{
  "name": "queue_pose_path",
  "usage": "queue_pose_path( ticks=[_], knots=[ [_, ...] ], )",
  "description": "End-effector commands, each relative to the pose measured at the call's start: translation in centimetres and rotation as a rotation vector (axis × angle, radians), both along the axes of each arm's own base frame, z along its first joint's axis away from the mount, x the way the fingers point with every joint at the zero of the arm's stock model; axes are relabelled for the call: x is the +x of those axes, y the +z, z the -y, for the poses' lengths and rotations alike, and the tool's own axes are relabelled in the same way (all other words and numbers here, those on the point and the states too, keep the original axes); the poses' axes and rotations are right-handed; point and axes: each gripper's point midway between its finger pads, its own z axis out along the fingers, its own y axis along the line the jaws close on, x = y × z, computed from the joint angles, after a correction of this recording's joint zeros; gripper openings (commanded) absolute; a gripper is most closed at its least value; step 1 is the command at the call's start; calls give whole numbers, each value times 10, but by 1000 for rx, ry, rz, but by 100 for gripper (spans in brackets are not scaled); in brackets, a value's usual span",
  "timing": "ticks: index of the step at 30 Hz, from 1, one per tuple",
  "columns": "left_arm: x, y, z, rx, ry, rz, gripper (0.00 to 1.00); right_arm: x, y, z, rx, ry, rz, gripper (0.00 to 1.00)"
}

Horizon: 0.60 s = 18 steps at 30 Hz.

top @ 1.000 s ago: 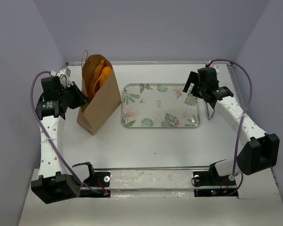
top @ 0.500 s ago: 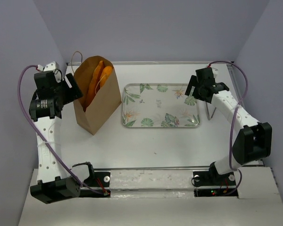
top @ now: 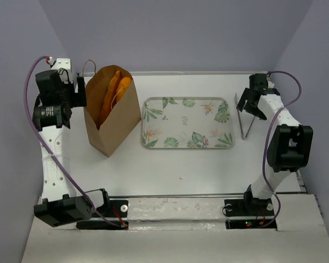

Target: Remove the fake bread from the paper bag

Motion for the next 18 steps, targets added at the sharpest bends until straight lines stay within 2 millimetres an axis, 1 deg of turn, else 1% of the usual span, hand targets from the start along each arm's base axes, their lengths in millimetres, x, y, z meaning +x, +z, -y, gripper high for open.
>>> queue_pose_path(
  ticks=[1, 3, 4, 5, 7, 8, 10, 11, 13, 15, 16, 17, 18],
  knots=[
    [22, 8, -2, 135, -121, 14, 99, -7, -18, 7, -31, 27, -85, 100],
    [28, 6, -3, 157, -137, 8, 99, -10, -29, -1, 5, 56, -103, 100],
    [29, 3, -4, 173, -145, -1, 99, -8, -32, -3, 14, 70, -95, 100],
    [31, 1, -4, 178, -151, -2, 99, -14, -41, -5, 21, 77, -110, 100],
    [37, 2, 0, 173, -180, 14, 99, -15, -48, -4, 14, 78, -116, 100],
    [39, 0, 0, 171, -184, 14, 99, -19, -60, -2, 9, 73, -148, 100],
    [43, -1, 1, 172, -186, 20, 99, -24, -72, -1, 0, 76, -189, 100],
    [43, -1, 1, 173, -188, 20, 99, -26, -82, -1, 2, 78, -217, 100],
    [45, -2, 2, 175, -194, 21, 99, -29, -95, 3, 2, 77, -236, 100],
    [47, -1, 2, 187, -204, 27, 99, -26, -106, 1, 8, 94, -241, 100],
    [48, -1, 2, 190, -210, 27, 99, -20, -109, 2, 2, 116, -228, 100],
    [48, -3, 2, 195, -215, 22, 99, -17, -111, 6, 4, 115, -221, 100],
    [49, -3, 3, 200, -224, 23, 99, -13, -113, 5, 7, 129, -215, 100]
  ],
)
